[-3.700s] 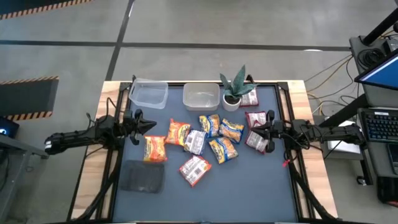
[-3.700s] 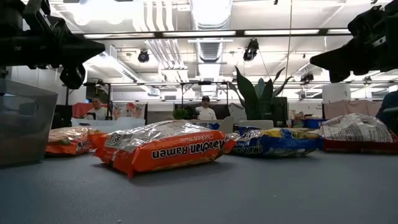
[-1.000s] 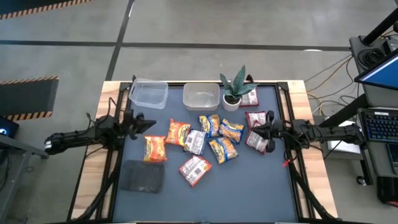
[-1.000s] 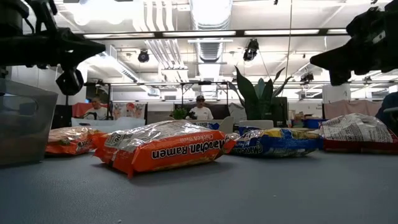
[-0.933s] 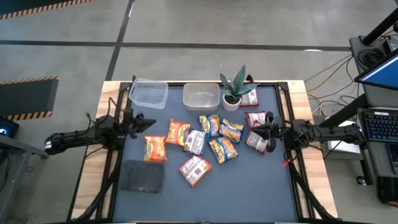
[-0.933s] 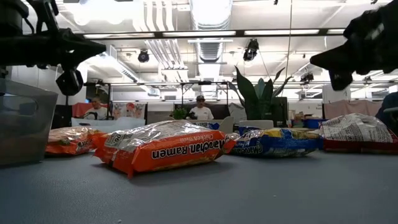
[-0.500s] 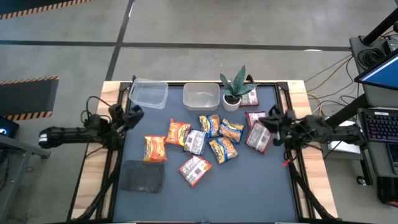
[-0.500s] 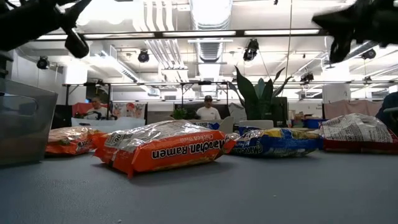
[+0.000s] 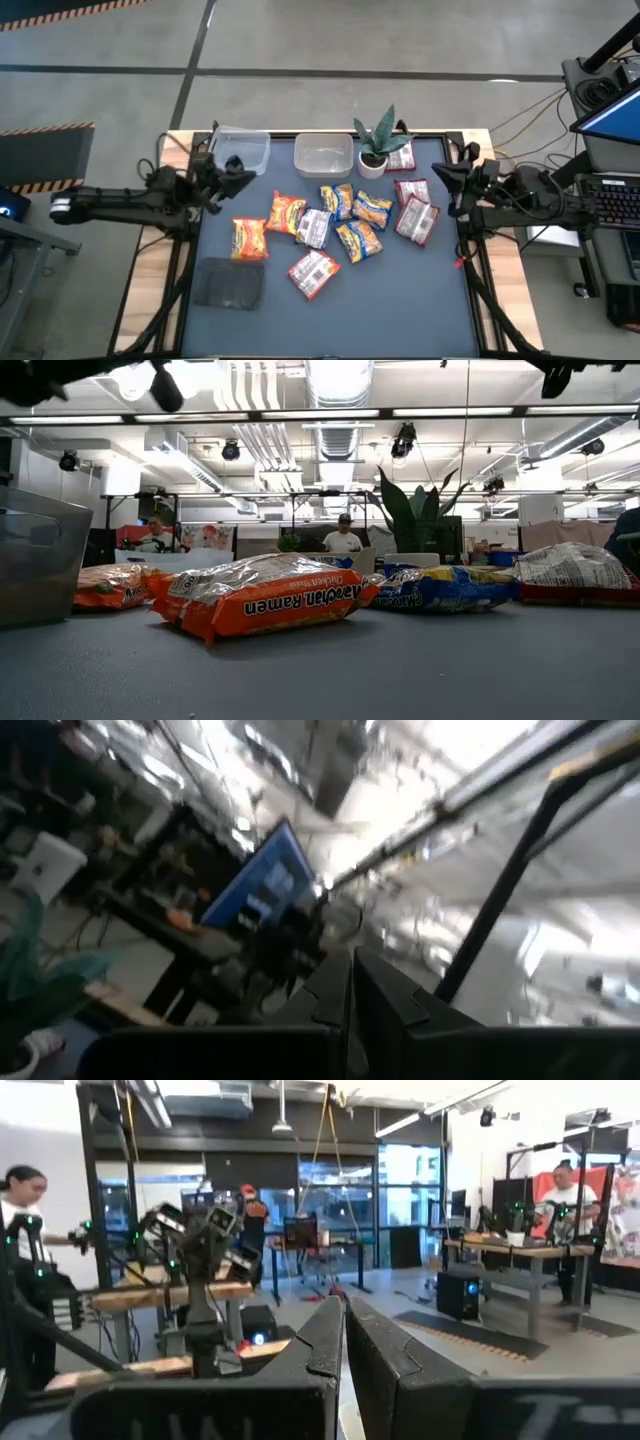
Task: Sort Maruchan noodles
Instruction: Put the blue noodle pack into the transparent bin
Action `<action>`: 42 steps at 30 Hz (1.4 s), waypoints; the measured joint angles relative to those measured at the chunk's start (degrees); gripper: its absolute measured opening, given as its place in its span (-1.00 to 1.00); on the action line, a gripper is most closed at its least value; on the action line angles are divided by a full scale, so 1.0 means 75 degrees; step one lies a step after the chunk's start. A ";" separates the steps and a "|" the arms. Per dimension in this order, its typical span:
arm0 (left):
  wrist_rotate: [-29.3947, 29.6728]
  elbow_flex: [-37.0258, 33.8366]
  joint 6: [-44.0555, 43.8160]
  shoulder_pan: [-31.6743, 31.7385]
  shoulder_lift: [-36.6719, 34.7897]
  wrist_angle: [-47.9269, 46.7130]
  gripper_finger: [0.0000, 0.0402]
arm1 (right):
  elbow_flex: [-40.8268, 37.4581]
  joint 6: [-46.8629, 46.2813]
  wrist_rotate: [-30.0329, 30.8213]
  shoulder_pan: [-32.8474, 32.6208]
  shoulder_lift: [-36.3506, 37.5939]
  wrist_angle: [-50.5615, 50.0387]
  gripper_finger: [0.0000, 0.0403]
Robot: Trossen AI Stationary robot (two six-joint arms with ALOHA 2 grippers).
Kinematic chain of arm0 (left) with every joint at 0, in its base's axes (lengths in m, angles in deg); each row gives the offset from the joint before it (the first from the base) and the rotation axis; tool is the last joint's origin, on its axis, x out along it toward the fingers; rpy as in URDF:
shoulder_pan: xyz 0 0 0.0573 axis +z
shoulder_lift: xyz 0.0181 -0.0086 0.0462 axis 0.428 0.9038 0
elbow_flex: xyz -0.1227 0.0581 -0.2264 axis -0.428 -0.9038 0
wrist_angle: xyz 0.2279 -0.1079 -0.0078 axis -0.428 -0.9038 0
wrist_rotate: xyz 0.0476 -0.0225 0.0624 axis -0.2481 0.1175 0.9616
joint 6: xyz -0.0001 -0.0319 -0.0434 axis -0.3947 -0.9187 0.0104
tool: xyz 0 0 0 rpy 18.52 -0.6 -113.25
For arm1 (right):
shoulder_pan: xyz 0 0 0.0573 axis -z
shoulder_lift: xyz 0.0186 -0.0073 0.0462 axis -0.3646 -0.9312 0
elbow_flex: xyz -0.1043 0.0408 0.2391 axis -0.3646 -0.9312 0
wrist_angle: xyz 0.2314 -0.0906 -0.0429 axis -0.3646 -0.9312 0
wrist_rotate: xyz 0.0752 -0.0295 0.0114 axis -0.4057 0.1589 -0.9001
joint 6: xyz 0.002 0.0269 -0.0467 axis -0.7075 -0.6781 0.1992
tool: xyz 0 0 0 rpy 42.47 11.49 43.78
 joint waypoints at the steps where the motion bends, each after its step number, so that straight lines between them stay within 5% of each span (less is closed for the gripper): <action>1: -0.0108 0.0268 0.0047 -0.0003 0.0212 -0.0379 -1.00 | 0.0059 -0.0034 0.0000 0.0000 -0.0056 -0.0180 -0.96; 11: 0.0067 0.2812 -0.0225 -0.0071 0.2561 -0.4208 -1.00 | -0.0054 0.0150 0.0216 0.0000 -0.0163 -0.0533 -0.96; 23: 0.1795 0.5480 -0.1834 -0.1085 0.5305 -0.9517 -1.00 | 0.0201 0.0694 0.0203 0.0000 -0.0163 -0.0399 -0.96; 36: 0.1677 0.7492 -0.4110 -0.1871 0.7746 -1.1711 -1.00 | 0.0190 0.0960 0.0213 0.0000 -0.0166 -0.0437 -0.96; 42: 0.0979 0.8393 -0.4293 -0.1773 0.9059 -1.2959 -1.00 | 0.0190 0.1119 0.0385 0.0000 -0.0166 -0.0431 -0.96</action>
